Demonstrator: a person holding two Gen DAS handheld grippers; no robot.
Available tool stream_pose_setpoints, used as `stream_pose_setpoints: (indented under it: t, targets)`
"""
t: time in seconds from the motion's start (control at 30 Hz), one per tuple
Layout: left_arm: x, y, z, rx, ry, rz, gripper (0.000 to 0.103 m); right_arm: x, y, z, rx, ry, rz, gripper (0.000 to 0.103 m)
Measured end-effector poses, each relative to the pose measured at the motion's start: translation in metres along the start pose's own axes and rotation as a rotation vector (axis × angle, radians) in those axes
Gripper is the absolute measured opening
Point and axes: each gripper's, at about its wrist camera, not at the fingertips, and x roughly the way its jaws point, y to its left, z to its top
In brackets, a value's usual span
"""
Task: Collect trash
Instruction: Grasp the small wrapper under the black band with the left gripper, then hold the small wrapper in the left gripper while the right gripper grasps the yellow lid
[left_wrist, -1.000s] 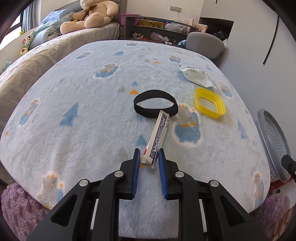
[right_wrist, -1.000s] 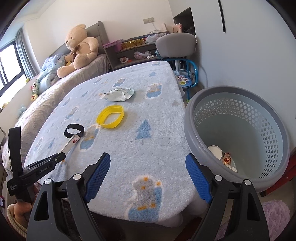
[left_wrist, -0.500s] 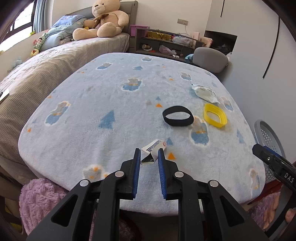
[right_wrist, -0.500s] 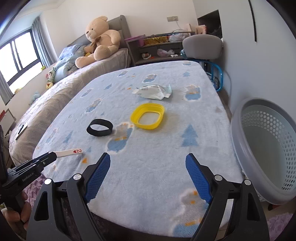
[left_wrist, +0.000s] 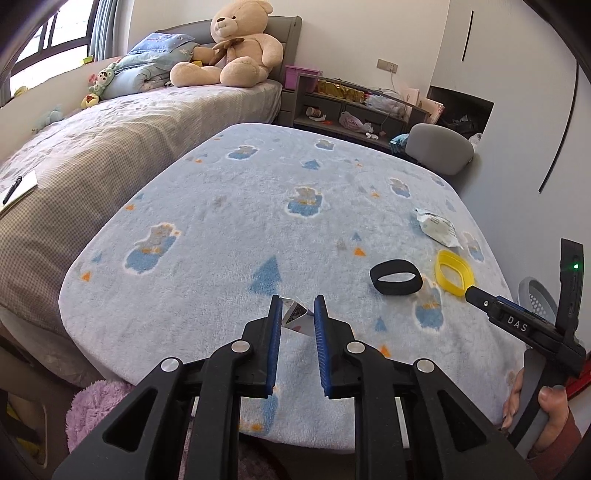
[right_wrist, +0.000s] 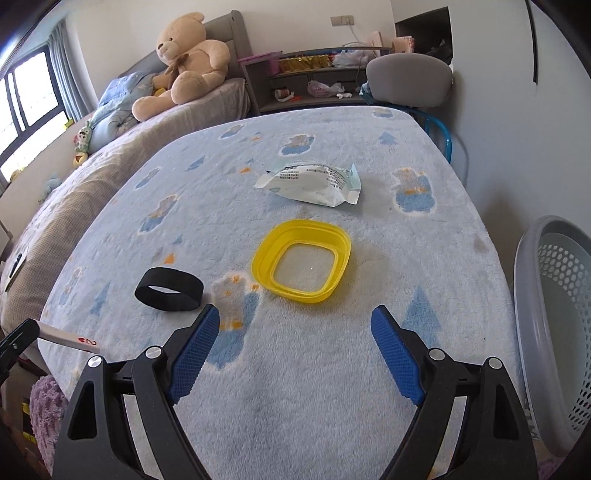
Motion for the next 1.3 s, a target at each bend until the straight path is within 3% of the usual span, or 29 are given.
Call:
stream_pose_setpoints:
  t: [0.2, 0.57, 0.77, 1.3]
  targets:
    - [-0.001, 0.004, 0.012, -0.009, -0.023, -0.006, 0.016, 0.02, 0.0, 0.012, 0.018, 0.024, -0.035, 0.094]
    - [0.001, 0.011, 0.019, -0.014, -0.027, 0.003, 0.016, 0.055, 0.012, 0.024, -0.023, 0.08, -0.125, 0.094]
    - [0.0, 0.012, 0.021, -0.014, -0.031, 0.013, 0.016, 0.061, 0.015, 0.026, -0.05, 0.091, -0.139, 0.071]
    - [-0.014, -0.007, 0.018, 0.017, -0.05, -0.004, 0.016, 0.01, 0.009, 0.016, -0.034, 0.028, -0.094, 0.07]
